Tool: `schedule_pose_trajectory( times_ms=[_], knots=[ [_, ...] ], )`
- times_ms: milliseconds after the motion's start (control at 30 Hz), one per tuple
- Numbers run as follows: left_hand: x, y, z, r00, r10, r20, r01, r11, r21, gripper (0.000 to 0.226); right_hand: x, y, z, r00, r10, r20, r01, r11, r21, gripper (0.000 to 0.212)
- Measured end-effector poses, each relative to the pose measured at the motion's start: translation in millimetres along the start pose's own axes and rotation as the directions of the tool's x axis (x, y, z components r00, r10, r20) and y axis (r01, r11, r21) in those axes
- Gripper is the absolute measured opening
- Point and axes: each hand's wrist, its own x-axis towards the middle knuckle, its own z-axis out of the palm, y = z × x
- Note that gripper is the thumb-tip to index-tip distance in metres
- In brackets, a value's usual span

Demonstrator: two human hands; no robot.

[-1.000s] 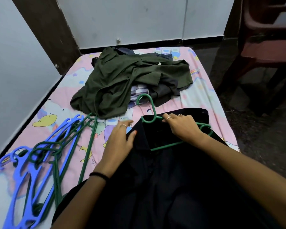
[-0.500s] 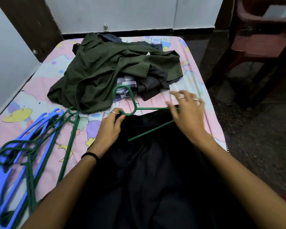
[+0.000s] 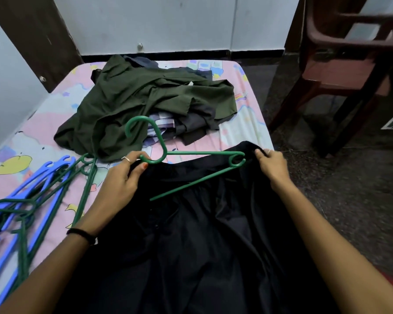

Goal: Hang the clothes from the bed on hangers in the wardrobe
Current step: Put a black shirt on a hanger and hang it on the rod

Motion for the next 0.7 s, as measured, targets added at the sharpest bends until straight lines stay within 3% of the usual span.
schedule_pose_trajectory(
  times_ms=[200, 433, 700],
  knots=[
    [-4, 24, -15, 0.997, 0.067, 0.047, -0.065, 0.997, -0.042, 0.027, 10, -51, -70, 0.955, -0.248, -0.163, 0.249, 0.968, -0.015, 0.029],
    [2, 54, -6, 0.994, 0.108, 0.032, -0.110, 0.989, 0.095, 0.022, -16, -95, -120, 0.868, -0.442, -0.226, 0.443, 0.895, -0.048, 0.025],
    [32, 114, -30, 0.959, 0.165, -0.230, -0.147, 0.985, 0.094, 0.015, -146, -128, -175, 0.655, -0.711, -0.255, 0.728, 0.685, -0.039, 0.020]
  ],
)
